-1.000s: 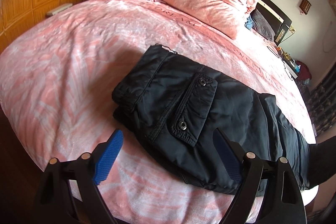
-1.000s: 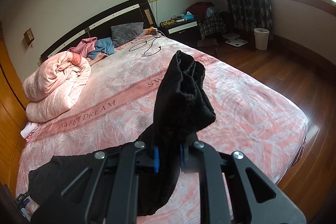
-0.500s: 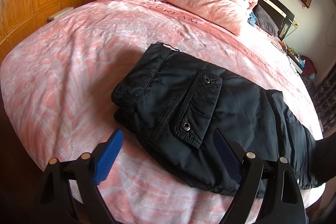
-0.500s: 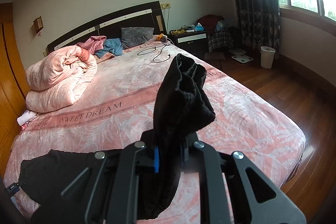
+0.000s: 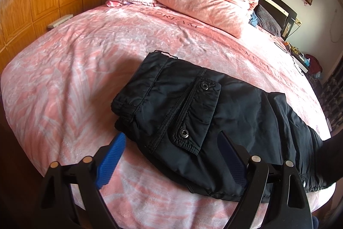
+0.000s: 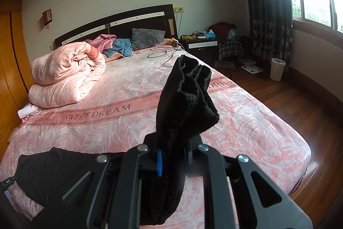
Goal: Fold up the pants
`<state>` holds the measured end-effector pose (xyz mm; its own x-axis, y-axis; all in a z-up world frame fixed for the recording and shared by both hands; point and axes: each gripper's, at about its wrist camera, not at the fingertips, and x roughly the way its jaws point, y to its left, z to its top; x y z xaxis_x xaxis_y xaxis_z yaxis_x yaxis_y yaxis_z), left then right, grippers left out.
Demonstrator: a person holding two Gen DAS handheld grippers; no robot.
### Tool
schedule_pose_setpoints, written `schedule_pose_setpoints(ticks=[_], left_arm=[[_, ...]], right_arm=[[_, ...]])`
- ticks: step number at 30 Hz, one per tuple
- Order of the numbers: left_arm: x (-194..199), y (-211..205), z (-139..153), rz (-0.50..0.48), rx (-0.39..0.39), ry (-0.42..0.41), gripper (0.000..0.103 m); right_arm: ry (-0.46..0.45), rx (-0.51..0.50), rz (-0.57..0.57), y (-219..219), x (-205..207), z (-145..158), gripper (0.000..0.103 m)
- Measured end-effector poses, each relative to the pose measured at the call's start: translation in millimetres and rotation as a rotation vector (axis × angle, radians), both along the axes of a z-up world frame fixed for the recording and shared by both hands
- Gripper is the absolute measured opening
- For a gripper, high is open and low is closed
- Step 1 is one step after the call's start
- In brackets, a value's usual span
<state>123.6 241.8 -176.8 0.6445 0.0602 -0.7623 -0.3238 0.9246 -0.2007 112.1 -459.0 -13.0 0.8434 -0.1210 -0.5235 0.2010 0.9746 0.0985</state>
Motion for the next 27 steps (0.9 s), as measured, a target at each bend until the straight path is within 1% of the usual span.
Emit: schedule_pose_setpoints(ticks=[16, 27], left_arm=[[-11.6, 3.7, 13.6, -0.032, 0.014, -0.034, 0.088], [-16.1, 7.6, 17.0, -0.058, 0.024, -0.046, 0.088]], right_arm=[[-0.004, -0.114, 0.078, 59.6, 5.4, 13.6, 0.012], [0.031, -0.185, 0.143, 100.6, 18.2, 14.1, 0.012]])
